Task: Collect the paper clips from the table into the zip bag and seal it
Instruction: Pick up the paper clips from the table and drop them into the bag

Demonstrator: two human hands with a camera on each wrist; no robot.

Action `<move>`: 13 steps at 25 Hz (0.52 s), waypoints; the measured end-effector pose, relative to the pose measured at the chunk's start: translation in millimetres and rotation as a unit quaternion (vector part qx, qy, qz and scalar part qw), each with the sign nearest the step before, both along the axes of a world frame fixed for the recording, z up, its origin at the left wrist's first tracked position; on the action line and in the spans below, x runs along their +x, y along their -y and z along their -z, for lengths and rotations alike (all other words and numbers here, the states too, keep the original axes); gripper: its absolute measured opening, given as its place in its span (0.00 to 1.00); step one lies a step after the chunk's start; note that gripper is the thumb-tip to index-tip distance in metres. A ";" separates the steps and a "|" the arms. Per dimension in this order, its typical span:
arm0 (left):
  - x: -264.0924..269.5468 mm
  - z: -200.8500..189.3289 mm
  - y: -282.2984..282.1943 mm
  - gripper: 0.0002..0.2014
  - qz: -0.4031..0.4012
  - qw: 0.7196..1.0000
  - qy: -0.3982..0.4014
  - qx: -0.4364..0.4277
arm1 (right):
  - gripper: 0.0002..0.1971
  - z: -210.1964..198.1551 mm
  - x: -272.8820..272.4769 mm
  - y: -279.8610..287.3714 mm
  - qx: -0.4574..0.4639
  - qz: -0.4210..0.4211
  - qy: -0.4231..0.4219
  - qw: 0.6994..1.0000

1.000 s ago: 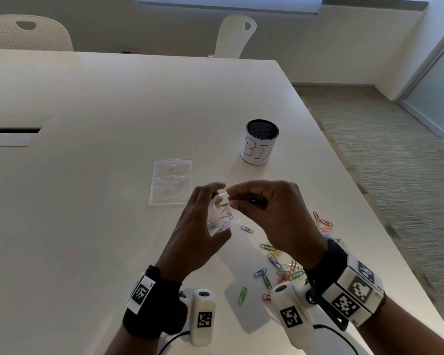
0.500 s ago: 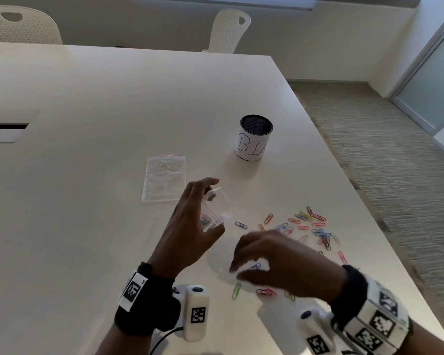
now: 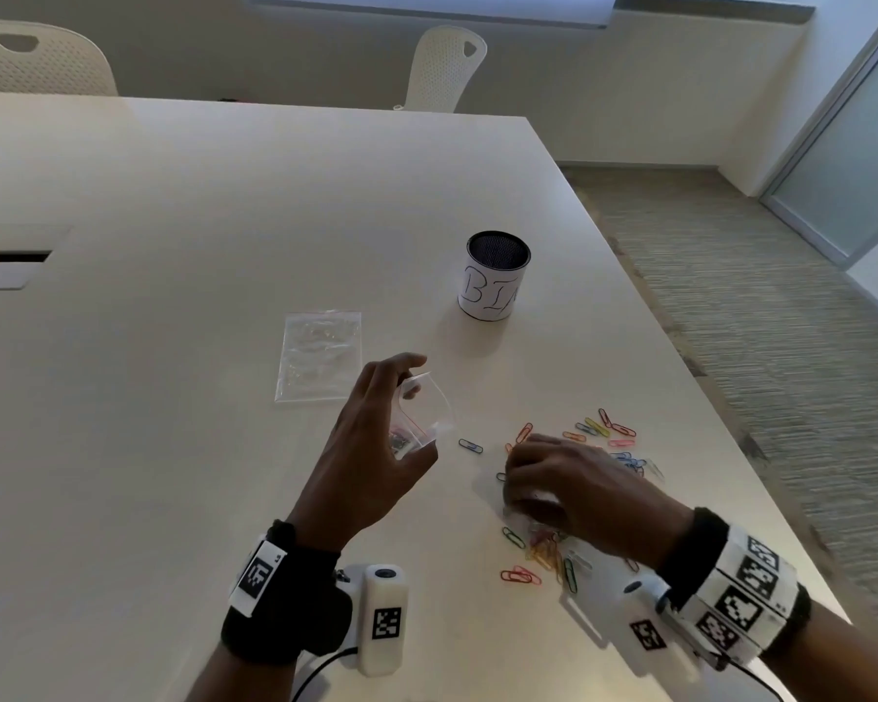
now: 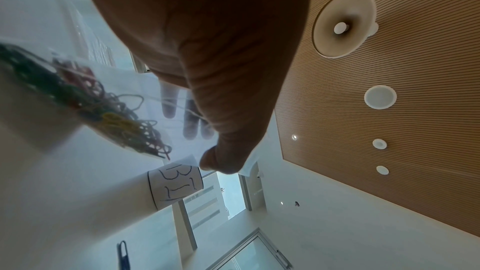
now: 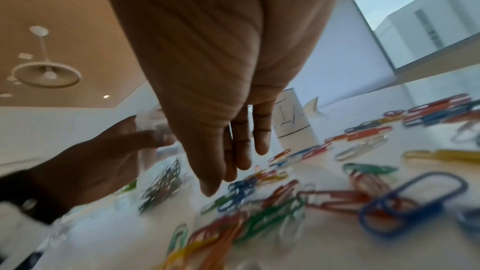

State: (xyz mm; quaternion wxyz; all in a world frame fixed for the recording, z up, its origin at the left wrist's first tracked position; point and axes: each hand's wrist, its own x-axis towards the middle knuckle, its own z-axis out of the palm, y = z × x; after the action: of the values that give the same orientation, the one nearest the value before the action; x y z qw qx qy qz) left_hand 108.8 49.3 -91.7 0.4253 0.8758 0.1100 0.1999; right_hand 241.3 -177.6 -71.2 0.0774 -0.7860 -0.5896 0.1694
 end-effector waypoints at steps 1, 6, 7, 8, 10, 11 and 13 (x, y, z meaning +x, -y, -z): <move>-0.2 -0.1 0.1 0.39 0.001 1.000 0.000 0.001 | 0.10 -1.9 5.6 1.3 0.022 0.032 -0.006 0.999; 0.0 0.9 -0.2 0.40 0.000 1.000 -0.004 0.002 | 0.51 -8.0 20.9 2.3 -0.081 0.125 0.002 0.989; 0.2 0.9 -0.1 0.40 0.001 1.000 -0.006 0.004 | 0.54 -6.2 21.1 2.6 -0.097 0.123 0.004 0.988; 0.5 1.0 0.0 0.40 0.002 1.000 -0.008 0.005 | 0.52 -3.7 19.9 2.4 -0.095 0.123 0.001 0.988; 0.7 1.4 0.2 0.40 0.004 1.000 -0.005 0.004 | 0.39 1.9 15.1 0.0 -0.065 0.133 -0.035 0.988; 0.6 1.7 0.4 0.40 0.005 1.000 -0.004 0.003 | 0.31 3.6 12.5 -2.3 -0.049 0.137 -0.052 0.988; 0.5 1.6 1.1 0.40 0.007 1.000 -0.005 0.003 | 0.20 4.3 9.1 -5.3 -0.022 0.142 -0.063 0.988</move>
State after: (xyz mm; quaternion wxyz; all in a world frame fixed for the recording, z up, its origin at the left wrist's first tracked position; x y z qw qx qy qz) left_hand 109.4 48.2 -93.2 0.4233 0.8790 0.1050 0.1930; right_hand 250.4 -172.3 -75.5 0.1206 -0.8512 -0.4618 0.2183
